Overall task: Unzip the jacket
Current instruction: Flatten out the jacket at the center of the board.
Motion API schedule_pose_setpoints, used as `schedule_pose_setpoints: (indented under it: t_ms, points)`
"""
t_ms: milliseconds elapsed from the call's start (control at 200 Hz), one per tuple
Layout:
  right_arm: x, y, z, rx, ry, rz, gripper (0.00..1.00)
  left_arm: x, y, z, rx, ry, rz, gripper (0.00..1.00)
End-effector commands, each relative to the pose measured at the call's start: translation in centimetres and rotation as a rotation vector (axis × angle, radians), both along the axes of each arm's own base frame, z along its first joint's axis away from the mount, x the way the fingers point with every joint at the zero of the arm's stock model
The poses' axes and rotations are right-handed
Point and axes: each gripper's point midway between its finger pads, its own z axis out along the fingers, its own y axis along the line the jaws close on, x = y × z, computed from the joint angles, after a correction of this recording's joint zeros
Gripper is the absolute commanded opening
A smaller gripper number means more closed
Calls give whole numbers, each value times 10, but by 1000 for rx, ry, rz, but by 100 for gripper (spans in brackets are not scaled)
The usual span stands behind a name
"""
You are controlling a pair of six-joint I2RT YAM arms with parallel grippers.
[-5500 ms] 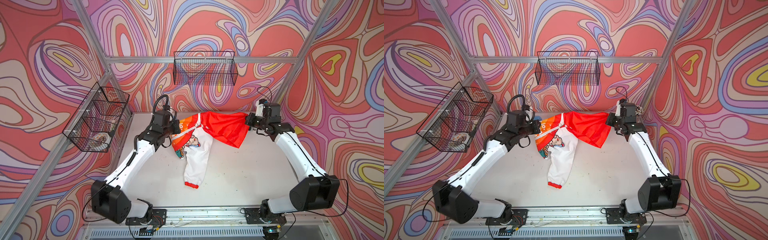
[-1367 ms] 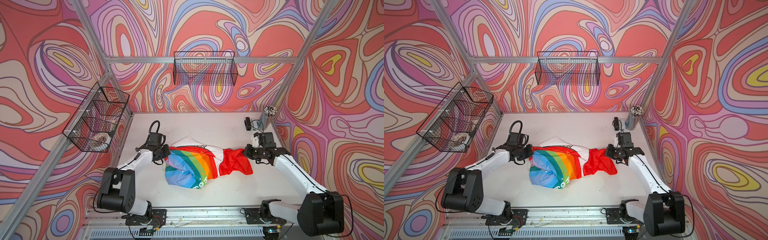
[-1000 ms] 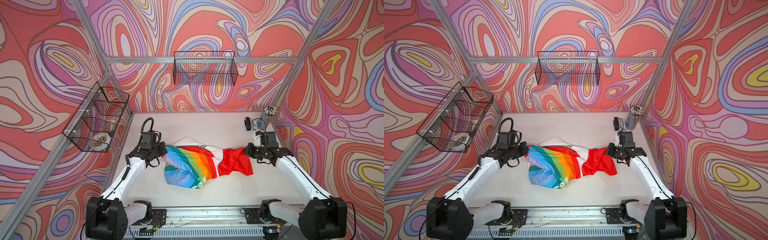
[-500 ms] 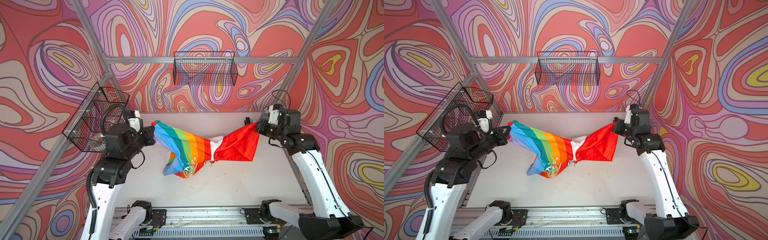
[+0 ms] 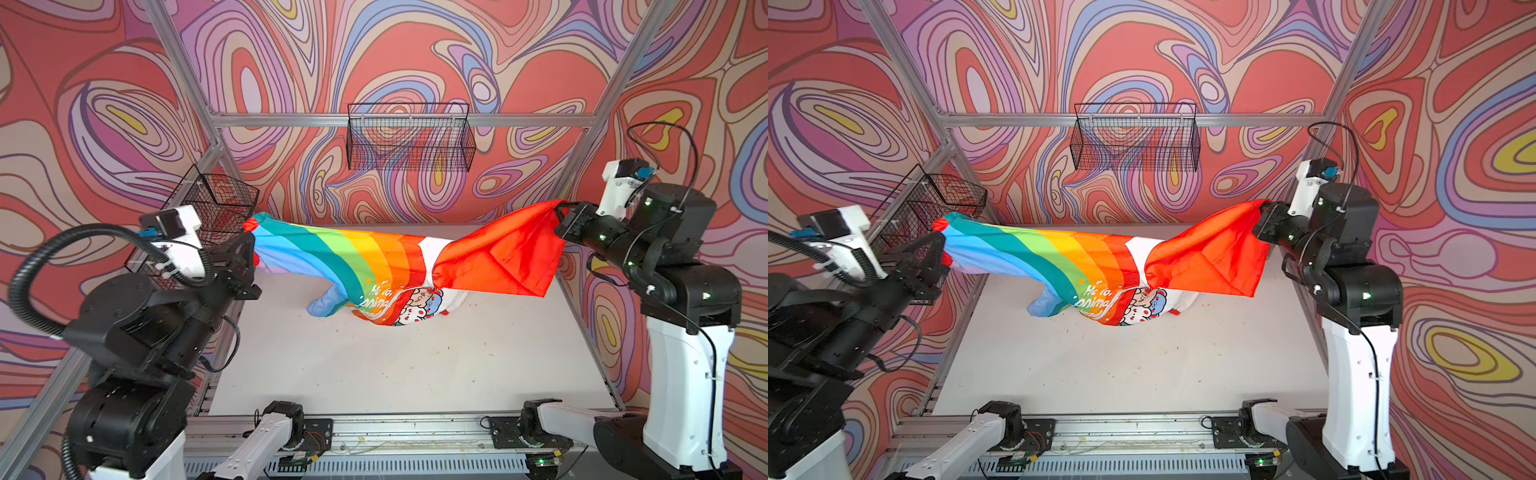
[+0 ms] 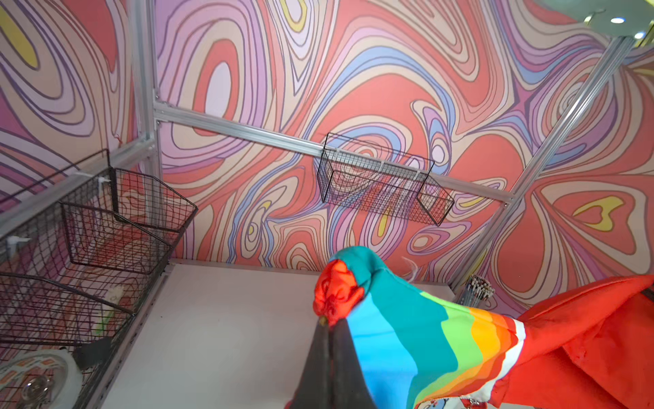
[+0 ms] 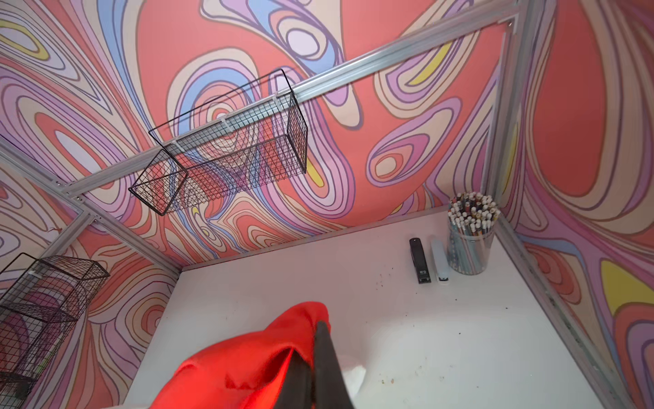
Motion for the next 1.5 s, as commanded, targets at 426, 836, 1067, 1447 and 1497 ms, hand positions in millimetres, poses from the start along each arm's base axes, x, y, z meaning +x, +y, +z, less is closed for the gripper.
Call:
schedule_pose_setpoints:
  t_ms: [426, 836, 1067, 1447, 1497]
  points:
    - [-114, -44, 19, -144, -24, -188, 0, -83, 16, 2, -8, -65, 24, 0]
    - [73, -3, -94, -67, 300, -19, 0, 125, 11, -80, 43, 256, 169, 0]
    - [219, 57, -232, 133, 530, 215, 19, 268, -10, -197, 114, 536, 170, 33]
    - [204, 35, -322, 97, 668, 80, 60, 269, -25, -256, 110, 630, 106, 77]
    - [188, 32, -336, 87, 695, 70, 57, 263, -30, -266, 125, 635, 108, 77]
